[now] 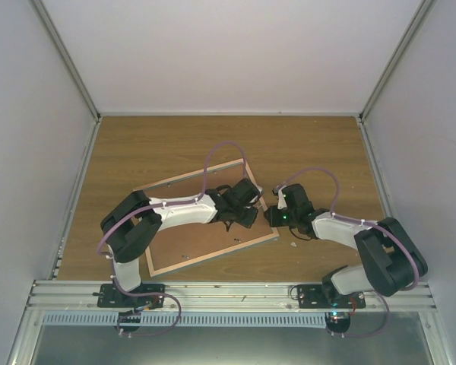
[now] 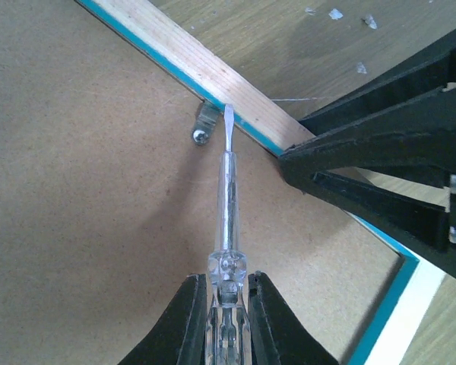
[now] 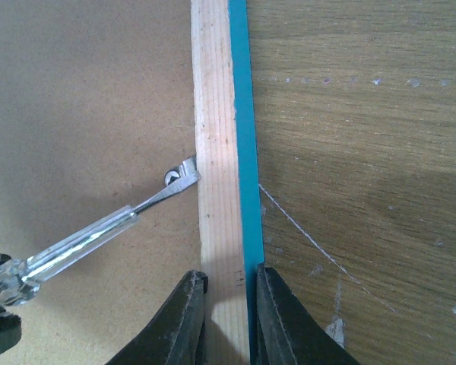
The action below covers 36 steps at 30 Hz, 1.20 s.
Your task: Take the photo out of the frame
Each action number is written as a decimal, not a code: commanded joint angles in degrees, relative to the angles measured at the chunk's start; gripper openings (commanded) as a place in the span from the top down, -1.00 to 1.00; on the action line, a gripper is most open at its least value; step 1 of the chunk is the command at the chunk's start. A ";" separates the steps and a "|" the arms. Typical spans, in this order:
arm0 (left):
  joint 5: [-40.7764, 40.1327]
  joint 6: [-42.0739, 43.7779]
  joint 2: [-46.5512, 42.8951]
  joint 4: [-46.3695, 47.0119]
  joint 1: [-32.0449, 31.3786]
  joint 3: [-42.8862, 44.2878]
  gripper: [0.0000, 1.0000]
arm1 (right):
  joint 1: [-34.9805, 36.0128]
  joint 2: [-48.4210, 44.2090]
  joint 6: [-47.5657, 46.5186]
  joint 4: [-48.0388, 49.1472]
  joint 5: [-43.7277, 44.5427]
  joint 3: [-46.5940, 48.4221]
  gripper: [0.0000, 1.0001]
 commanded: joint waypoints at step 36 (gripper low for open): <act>0.10 0.66 1.97 1.92 -0.53 0.37 1.00 | 0.04 2.28 -0.05 -1.30 -1.99 -0.30 0.99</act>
